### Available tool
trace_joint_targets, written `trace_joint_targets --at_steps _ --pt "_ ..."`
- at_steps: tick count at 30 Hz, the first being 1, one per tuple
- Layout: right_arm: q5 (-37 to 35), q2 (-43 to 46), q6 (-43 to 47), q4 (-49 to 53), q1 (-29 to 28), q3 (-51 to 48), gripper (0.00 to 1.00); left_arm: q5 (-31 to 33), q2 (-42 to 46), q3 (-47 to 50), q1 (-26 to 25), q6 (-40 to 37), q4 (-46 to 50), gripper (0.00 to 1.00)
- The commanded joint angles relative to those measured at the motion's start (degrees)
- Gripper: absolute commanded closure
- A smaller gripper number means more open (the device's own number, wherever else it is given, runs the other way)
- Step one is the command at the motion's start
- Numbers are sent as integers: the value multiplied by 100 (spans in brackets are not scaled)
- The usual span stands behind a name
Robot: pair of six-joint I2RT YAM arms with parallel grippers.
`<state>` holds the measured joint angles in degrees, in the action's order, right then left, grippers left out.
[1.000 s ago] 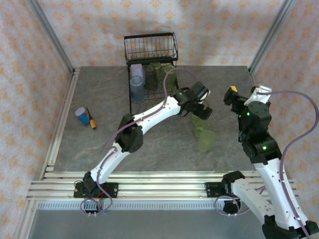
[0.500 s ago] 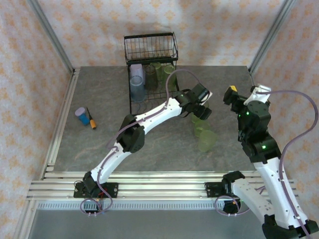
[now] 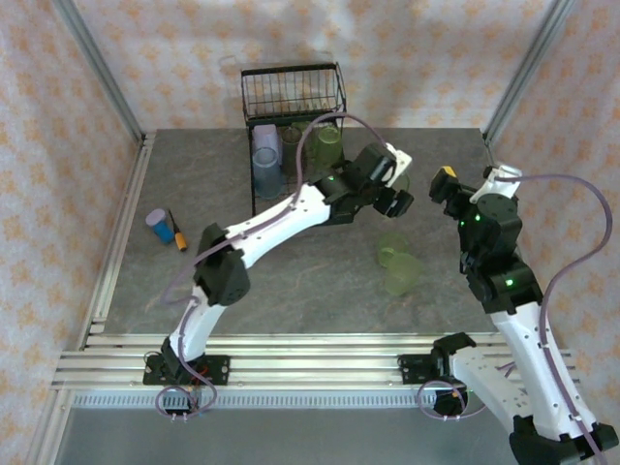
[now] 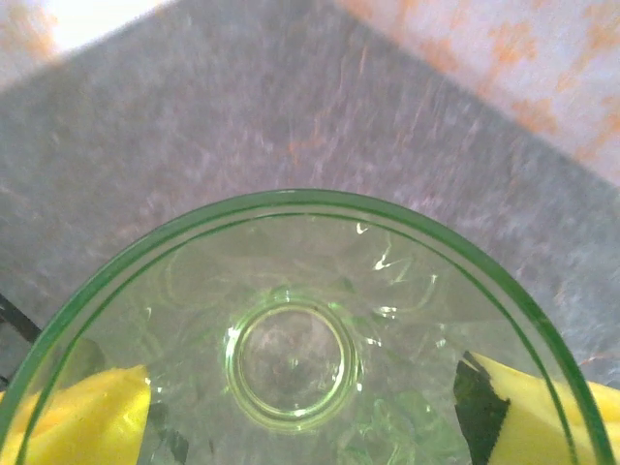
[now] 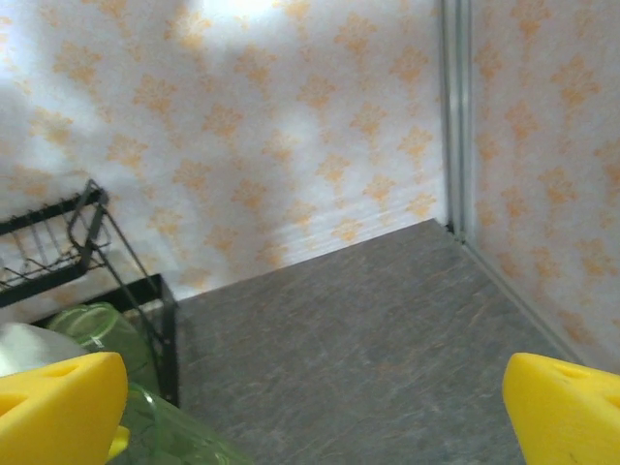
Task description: Load the cups into the dish rack
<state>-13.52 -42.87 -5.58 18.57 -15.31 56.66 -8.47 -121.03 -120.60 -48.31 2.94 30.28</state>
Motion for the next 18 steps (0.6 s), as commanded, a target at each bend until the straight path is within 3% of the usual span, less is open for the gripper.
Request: trace_joint_targets --at_steps 1,5,10,14,18 --pt "615 -118 -557 -324 -5 -83 1 238 956 719 126 -148 -1040 20" --pt "1348 -425 -1106 -673 2 -112 1 292 1974 1764 364 -39 -1738 20" --pt "2777 -961 -2070 -1488 39 -84 1 557 3187 3390 580 -53 -3035 20" --pt "3827 -1377 -3083 -2694 39 -178 1 782 4040 4746 648 -113 -4573 20" --pt "4601 -1968 -4849 -4302 39 -219 1 1008 4574 5797 639 -173 -5876 22"
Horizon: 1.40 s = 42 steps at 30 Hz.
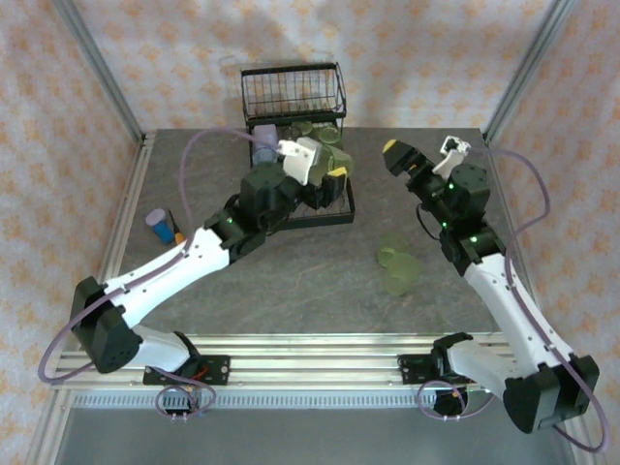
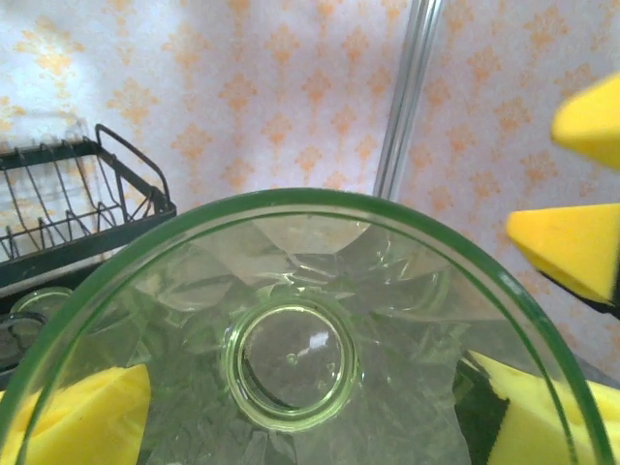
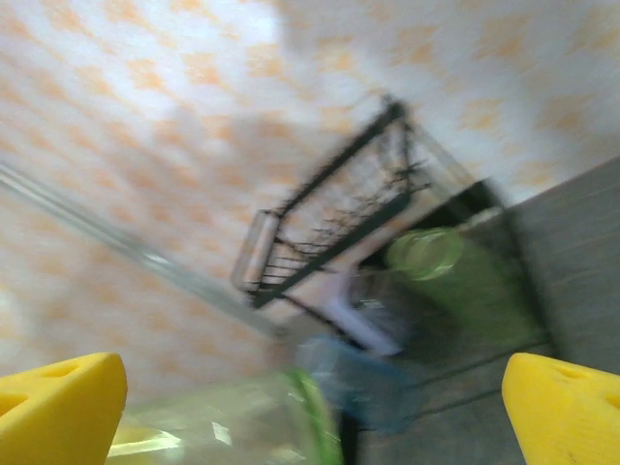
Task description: Load the cups into the dish rack
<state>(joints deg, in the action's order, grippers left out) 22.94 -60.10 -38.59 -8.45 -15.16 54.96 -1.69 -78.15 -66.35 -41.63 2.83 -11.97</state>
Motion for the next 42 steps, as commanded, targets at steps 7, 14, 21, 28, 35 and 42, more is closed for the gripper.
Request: trace_joint_targets --at_steps 7,14,21,28,35,42 --pt "1770 -1464 -4015 -3516 -53 161 1 542 527 1420 -38 -254 -3836 25" --pt "2494 -1942 -4369 -3405 -431 867 1 649 573 1695 -39 -336 -4956 25" --pt "2615 -2366 -4746 -3687 -737 1186 1 440 448 1599 -38 -284 -5246 25" --pt "2650 -2590 -4798 -3700 -943 1480 1 208 216 1489 -39 -85 -5443 25" --pt "2608 -2630 -4883 -3827 -1007 1468 10 117 -5 1420 -39 86 -5544 25" --pt "2519 -2700 -5119 -4222 -1008 1351 30 72 -121 1426 -32 182 -5592 21"
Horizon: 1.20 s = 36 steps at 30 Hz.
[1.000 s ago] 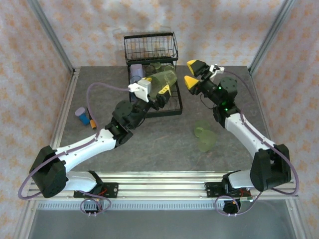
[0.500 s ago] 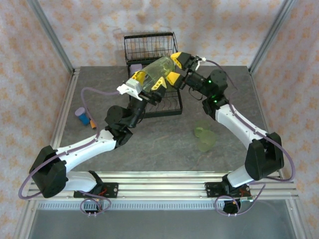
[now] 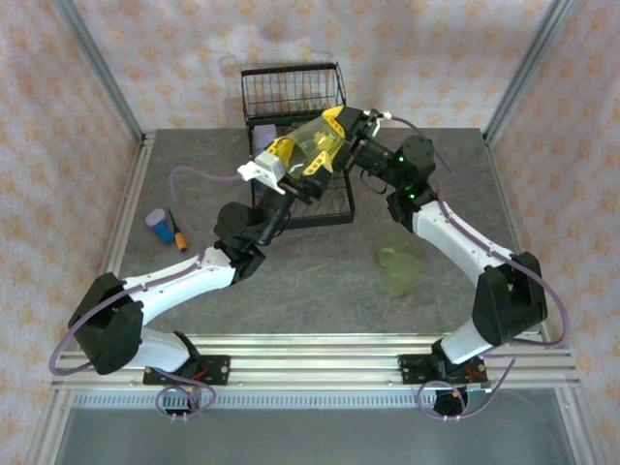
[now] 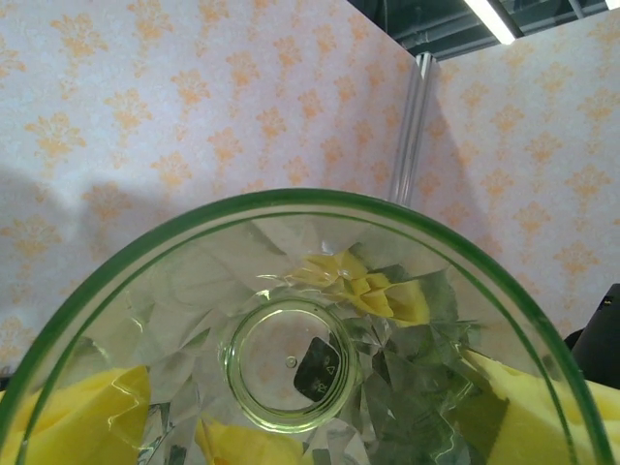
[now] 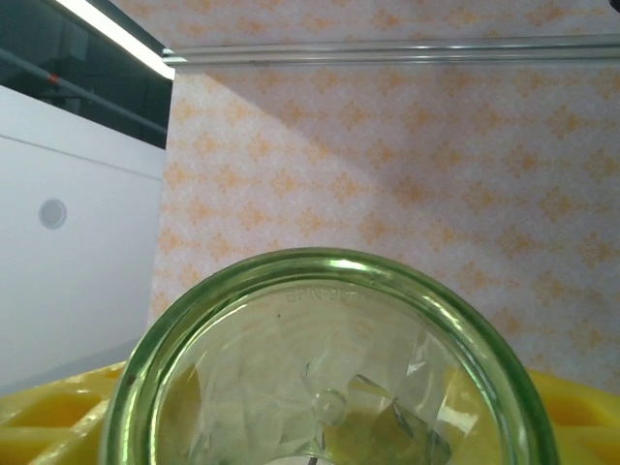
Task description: Load the cups into the dish rack
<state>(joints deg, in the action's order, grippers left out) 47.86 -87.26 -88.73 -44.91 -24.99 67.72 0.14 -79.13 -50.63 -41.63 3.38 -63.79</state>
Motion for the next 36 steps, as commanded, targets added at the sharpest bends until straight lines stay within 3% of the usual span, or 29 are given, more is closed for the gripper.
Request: trace_joint_targets --at_steps 1,3,5,10,13,17,23,26,31,36 --pt "7 16 -94 -589 -28 58 34 -111 -17 -121 -30 143 -415 20" --pt "-46 7 -75 -598 -26 16 38 -136 19 -65 -23 121 -377 14" --pt "-129 -10 -54 -616 -29 -29 41 -205 120 4 -12 38 -186 2" --pt "-300 119 616 -72 18 -75 43 -93 668 533 40 -182 420 1" --pt "-515 373 1920 1223 24 14 43 115 1253 1023 49 -266 979 1" --pt "-1409 659 4284 3345 -58 328 43 674 2211 1463 49 -422 2359 1" --pt "-3105 437 6891 4549 -645 648 43 2222 3246 1717 53 -231 4574 1" --pt "-3974 193 7716 4485 -916 665 43 2718 3681 1968 58 81 4876 1" --pt "-5153 -367 8842 3526 -1331 501 43 3418 4341 2226 71 458 5418 0" --pt "-5688 -1188 9330 2746 -1490 636 43 3724 4742 2224 80 632 5980 1"
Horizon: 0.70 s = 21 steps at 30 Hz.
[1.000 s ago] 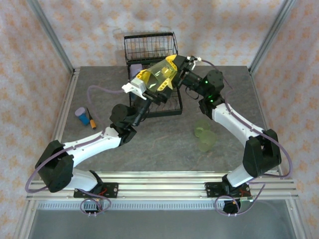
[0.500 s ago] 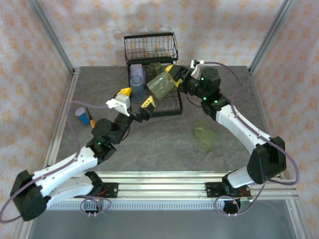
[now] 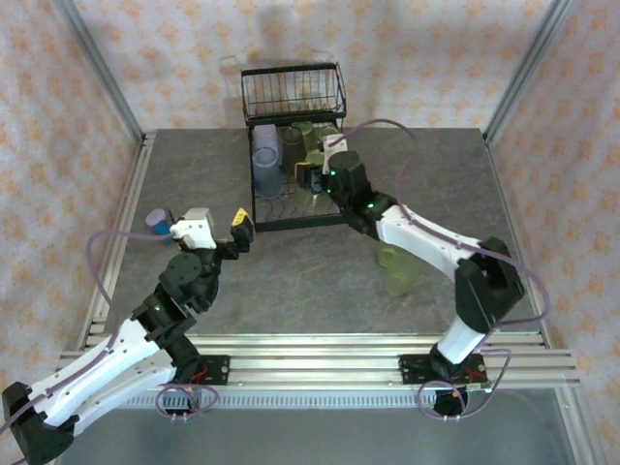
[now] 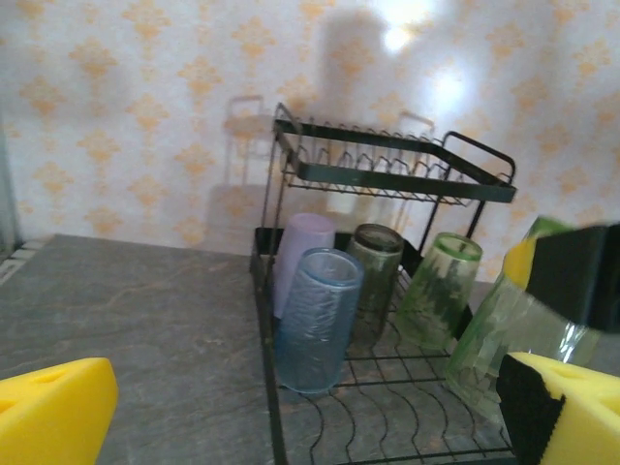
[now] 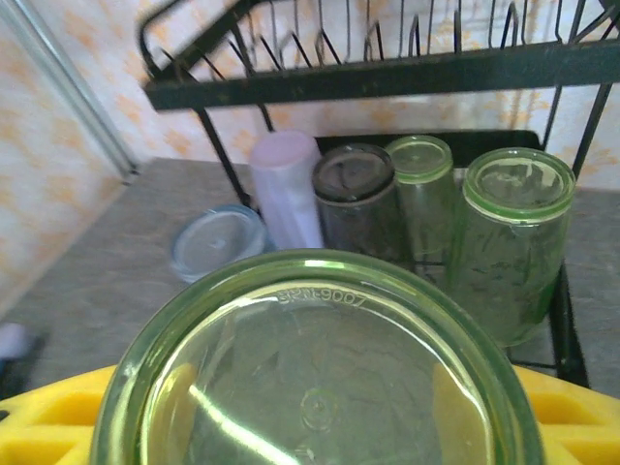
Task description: Load the cups into the dish rack
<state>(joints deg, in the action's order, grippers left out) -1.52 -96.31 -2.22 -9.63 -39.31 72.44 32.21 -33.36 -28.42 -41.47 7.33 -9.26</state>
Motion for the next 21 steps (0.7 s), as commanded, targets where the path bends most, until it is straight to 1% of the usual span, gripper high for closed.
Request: trace_joint_targets --at_steps 1,9,12,17,21 --pt "-786 -460 723 -890 -68 234 43 539 219 12 71 250 592 1" --pt "-860 -1726 893 -1453 -87 1006 42 492 279 12 86 371 720 1" --pt "-917 -2046 971 -1333 -86 1344 42 453 243 -52 86 331 771 1" --pt "-1084 -2453 1218 -1635 -90 1587 42 401 234 -119 87 330 855 0" --pt "-1085 -2729 1412 -1867 -94 1740 42 410 241 -136 95 339 882 1"
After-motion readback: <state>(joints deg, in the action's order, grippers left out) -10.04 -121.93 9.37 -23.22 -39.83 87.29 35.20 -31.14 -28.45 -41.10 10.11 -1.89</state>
